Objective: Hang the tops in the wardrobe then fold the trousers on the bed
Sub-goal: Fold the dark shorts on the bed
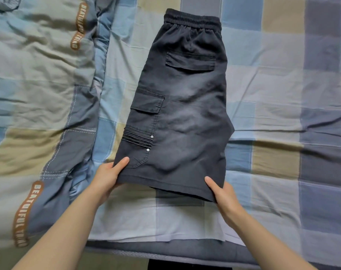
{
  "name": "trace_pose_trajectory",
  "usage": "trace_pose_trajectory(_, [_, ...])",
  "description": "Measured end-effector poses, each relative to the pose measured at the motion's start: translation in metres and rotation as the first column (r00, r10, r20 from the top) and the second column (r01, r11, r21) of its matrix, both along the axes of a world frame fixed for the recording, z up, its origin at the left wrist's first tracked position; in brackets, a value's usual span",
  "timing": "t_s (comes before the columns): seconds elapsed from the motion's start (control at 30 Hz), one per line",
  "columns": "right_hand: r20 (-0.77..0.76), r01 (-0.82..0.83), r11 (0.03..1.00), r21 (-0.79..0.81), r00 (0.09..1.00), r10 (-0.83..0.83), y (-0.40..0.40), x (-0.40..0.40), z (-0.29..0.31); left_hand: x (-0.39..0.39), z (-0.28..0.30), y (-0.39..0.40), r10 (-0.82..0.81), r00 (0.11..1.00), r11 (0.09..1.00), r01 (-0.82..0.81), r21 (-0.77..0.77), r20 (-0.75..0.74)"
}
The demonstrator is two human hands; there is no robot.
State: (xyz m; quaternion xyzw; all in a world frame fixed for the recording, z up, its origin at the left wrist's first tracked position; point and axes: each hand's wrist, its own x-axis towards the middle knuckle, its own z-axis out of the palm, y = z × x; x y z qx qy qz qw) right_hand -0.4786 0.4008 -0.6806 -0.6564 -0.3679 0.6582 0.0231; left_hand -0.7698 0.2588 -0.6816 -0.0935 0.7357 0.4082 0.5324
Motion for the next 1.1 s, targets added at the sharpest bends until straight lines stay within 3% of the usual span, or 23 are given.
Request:
trace_pose_trajectory(0.1, [-0.008, -0.017, 0.973, 0.23, 1.0, 0.019, -0.014, 0.03, 0.027, 0.005, 0.005, -0.019, 0.01, 0.991, 0.999, -0.016, 0.045, 0.131])
trace_pose_trajectory(0.13, [0.02, -0.084, 0.955, 0.284, 0.996, 0.081, -0.019, 0.044, 0.035, 0.012, 0.006, -0.026, -0.021, 0.988, 1.0, 0.018, 0.023, 0.153])
trace_pose_trajectory(0.2, [0.198, -0.374, 0.882, 0.285, 0.924, 0.328, -0.028, 0.07, 0.035, 0.028, 0.003, -0.044, -0.179, 0.979, 0.977, 0.188, -0.102, 0.098])
trace_pose_trajectory(0.23, [0.289, -0.55, 0.814, 0.186, 0.823, 0.49, -0.03, 0.084, 0.032, 0.036, 0.001, -0.053, -0.34, 0.94, 0.919, 0.341, -0.198, 0.038])
trace_pose_trajectory(0.3, [0.376, -0.823, 0.553, -0.128, 0.476, 0.795, -0.028, 0.106, 0.018, 0.049, -0.002, -0.066, -0.706, 0.707, 0.648, 0.624, -0.436, -0.036])
trace_pose_trajectory(0.33, [0.395, -0.874, 0.429, -0.227, 0.32, 0.861, -0.022, 0.114, 0.012, 0.055, 0.001, -0.067, -0.824, 0.562, 0.5, 0.663, -0.557, -0.071])
trace_pose_trajectory(0.37, [0.442, -0.881, 0.407, -0.241, 0.274, 0.854, -0.012, 0.118, 0.008, 0.061, 0.004, -0.063, -0.873, 0.471, 0.432, 0.629, -0.646, -0.124])
trace_pose_trajectory(0.4, [0.497, -0.865, 0.459, -0.202, 0.313, 0.809, -0.001, 0.117, 0.007, 0.067, 0.007, -0.056, -0.875, 0.44, 0.45, 0.582, -0.677, -0.203])
trace_pose_trajectory(0.5, [0.531, -0.665, 0.742, 0.082, 0.659, 0.533, 0.044, 0.096, 0.001, 0.091, 0.022, -0.009, -0.792, 0.434, 0.61, 0.543, -0.578, -0.428])
trace_pose_trajectory(0.57, [0.383, -0.408, 0.899, 0.159, 0.865, 0.324, 0.074, 0.072, -0.004, 0.108, 0.032, 0.03, -0.768, 0.36, 0.637, 0.513, -0.575, -0.53])
trace_pose_trajectory(0.63, [0.208, -0.197, 0.971, 0.133, 0.964, 0.167, 0.096, 0.047, -0.003, 0.12, 0.038, 0.067, -0.738, 0.266, 0.654, 0.509, -0.56, -0.62])
trace_pose_trajectory(0.67, [0.122, -0.116, 0.988, 0.1, 0.987, 0.104, 0.103, 0.035, -0.002, 0.125, 0.039, 0.086, -0.707, 0.285, 0.674, 0.551, -0.492, -0.647])
trace_pose_trajectory(0.73, [0.021, -0.019, 0.998, 0.055, 1.0, 0.018, 0.111, 0.019, -0.004, 0.139, 0.033, 0.119, -0.646, 0.444, 0.705, 0.659, -0.263, -0.62])
trace_pose_trajectory(0.83, [0.004, 0.01, 0.999, 0.04, 1.0, -0.01, 0.11, 0.009, -0.004, 0.165, 0.02, 0.156, -0.68, 0.615, 0.675, 0.737, -0.013, -0.399])
trace_pose_trajectory(0.93, [-0.029, -0.005, 0.998, 0.056, 1.0, 0.007, 0.1, 0.008, -0.001, 0.183, 0.007, 0.174, -0.656, 0.729, 0.721, 0.682, 0.124, -0.194])
trace_pose_trajectory(1.03, [0.032, -0.293, 0.935, 0.197, 0.956, 0.293, 0.084, 0.008, 0.002, 0.183, 0.0, 0.178, -0.526, 0.85, 0.84, 0.524, 0.14, -0.025])
trace_pose_trajectory(1.1, [0.098, -0.617, 0.736, 0.279, 0.781, 0.617, 0.07, 0.009, 0.004, 0.178, -0.006, 0.173, -0.437, 0.899, 0.894, 0.431, 0.118, 0.027])
